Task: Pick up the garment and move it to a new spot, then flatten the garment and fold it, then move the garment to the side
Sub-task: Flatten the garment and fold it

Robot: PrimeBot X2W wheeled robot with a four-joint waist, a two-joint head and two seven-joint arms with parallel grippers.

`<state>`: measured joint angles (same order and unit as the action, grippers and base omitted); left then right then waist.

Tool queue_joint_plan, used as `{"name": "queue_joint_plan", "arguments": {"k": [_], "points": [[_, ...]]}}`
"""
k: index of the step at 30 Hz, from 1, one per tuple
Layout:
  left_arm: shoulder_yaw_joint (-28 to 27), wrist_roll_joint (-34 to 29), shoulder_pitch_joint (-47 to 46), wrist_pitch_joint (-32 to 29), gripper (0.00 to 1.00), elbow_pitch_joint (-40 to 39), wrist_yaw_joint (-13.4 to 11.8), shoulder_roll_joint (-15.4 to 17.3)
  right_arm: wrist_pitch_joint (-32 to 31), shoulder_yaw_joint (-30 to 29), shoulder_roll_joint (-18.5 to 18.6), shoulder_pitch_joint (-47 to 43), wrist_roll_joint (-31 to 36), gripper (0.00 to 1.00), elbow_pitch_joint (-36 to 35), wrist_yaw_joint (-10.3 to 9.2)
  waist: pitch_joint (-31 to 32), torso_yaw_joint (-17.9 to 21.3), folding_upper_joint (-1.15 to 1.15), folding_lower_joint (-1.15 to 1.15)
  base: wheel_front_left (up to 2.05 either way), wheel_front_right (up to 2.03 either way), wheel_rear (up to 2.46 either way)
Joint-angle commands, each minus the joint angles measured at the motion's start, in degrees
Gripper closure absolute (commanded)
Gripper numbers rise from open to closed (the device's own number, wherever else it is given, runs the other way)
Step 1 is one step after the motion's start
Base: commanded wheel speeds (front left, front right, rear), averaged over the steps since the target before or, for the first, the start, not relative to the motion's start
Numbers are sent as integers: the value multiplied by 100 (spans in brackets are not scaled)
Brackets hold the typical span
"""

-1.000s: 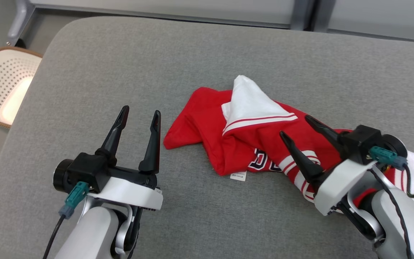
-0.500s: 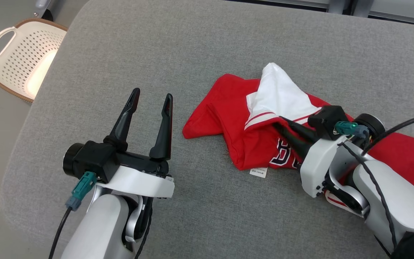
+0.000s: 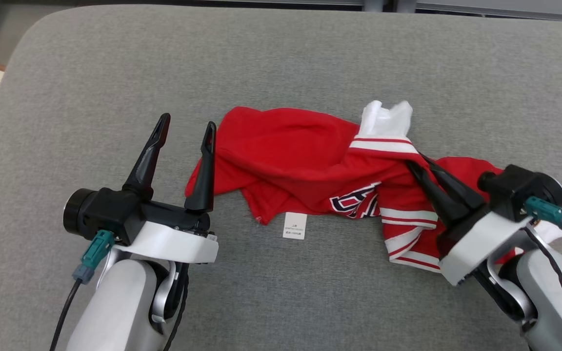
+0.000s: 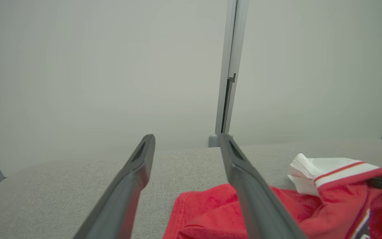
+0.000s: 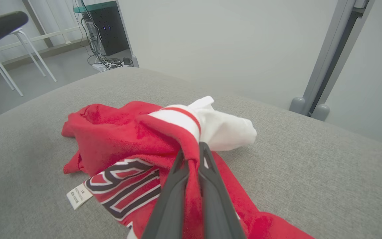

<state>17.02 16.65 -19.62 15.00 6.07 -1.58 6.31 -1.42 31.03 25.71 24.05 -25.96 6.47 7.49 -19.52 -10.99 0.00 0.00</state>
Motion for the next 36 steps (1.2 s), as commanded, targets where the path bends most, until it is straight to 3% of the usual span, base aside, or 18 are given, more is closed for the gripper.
{"name": "queue_joint_plan", "arguments": {"k": [1,8,14,16,17,18,28,36], "points": [[-25,-29,-98,24,0,6,7,29,43,-91,-19,-161,57,100,-76,-1,8,212,0,0,0,0,0],[-76,-43,-25,25,0,77,-1,107,128,-1011,-415,-1469,256,100,-559,0,96,558,0,0,0,0,0],[-109,-12,70,7,0,61,-46,180,173,-1685,-877,-2210,251,100,-501,-1,138,739,0,0,0,0,0],[-116,-8,121,-20,0,55,-55,211,167,-1812,-976,-2304,247,51,-442,-1,148,796,0,0,0,0,0],[-124,-3,142,-30,0,43,-66,228,196,-1859,-1039,-2323,200,6,-445,-1,150,817,0,0,0,0,0],[-137,3,155,-43,0,33,-82,250,222,-1906,-1070,-2334,192,0,-440,-1,152,838,0,0,0,0,0],[-275,52,433,-103,0,-73,-313,345,605,-2496,-1088,-2187,331,0,-929,0,394,999,0,0,0,0,0],[-320,92,843,-118,0,-144,-477,388,451,-2917,-1074,-2072,738,0,-1177,0,787,1053,0,0,0,0,0]]}}
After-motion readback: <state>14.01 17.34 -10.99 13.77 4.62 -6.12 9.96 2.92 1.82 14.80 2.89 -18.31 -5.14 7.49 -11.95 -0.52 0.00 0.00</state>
